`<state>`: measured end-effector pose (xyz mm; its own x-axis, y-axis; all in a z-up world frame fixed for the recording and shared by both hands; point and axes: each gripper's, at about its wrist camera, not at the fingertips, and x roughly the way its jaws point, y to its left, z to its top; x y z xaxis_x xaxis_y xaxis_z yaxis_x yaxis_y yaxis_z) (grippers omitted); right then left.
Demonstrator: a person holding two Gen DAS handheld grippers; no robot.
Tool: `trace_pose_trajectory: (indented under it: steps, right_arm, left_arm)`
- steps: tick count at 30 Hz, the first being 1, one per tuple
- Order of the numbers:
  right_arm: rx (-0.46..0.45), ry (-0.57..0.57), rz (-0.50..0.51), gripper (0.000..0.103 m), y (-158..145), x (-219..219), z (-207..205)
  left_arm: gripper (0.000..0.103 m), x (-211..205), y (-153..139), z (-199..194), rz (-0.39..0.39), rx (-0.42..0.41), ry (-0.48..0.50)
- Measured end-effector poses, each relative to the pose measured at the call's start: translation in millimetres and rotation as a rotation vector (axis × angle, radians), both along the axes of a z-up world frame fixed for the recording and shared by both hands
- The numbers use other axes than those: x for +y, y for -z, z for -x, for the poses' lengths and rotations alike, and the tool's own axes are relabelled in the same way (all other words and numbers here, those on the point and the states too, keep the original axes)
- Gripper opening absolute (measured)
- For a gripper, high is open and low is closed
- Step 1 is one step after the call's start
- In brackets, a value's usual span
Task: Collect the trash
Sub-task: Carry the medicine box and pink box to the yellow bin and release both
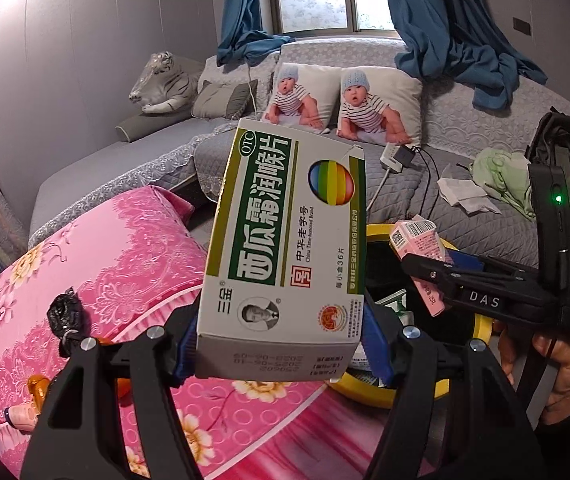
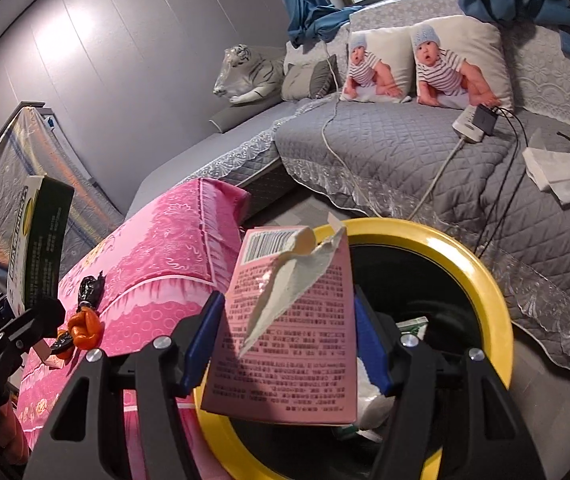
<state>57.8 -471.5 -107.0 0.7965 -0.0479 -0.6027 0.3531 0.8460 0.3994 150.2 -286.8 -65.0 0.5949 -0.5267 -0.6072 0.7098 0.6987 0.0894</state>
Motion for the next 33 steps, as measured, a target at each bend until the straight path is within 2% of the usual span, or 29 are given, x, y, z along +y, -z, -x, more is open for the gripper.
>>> trace_pose_trajectory:
  steps: [13,17,26,29,30,31,33]
  right_arm:
    - [0.049,0.068,0.000,0.060,19,-15,7]
    - [0.073,0.107,-0.018,0.060,26,-22,9]
    - [0.104,0.143,-0.051,0.060,33,-33,12]
    - [0.093,0.159,-0.073,0.067,33,-36,14]
    - [0.092,0.169,-0.076,0.068,32,-37,14]
    - [0.089,0.183,-0.075,0.070,31,-39,16]
    - [0.075,0.210,-0.077,0.074,27,-42,20]
  left_arm:
    - [0.063,-33,23,-4,-0.009,0.043,0.000]
    - [0.063,-40,35,-15,0.008,0.087,-0.022]
    - [0.063,-55,60,-36,-0.007,0.176,-0.026]
    - [0.074,-55,63,-37,-0.002,0.190,-0.025]
    - [0.085,-52,63,-37,0.007,0.194,-0.033]
    - [0.090,-48,63,-38,0.018,0.199,-0.046]
    - [0.092,-41,63,-41,0.039,0.226,-0.071]
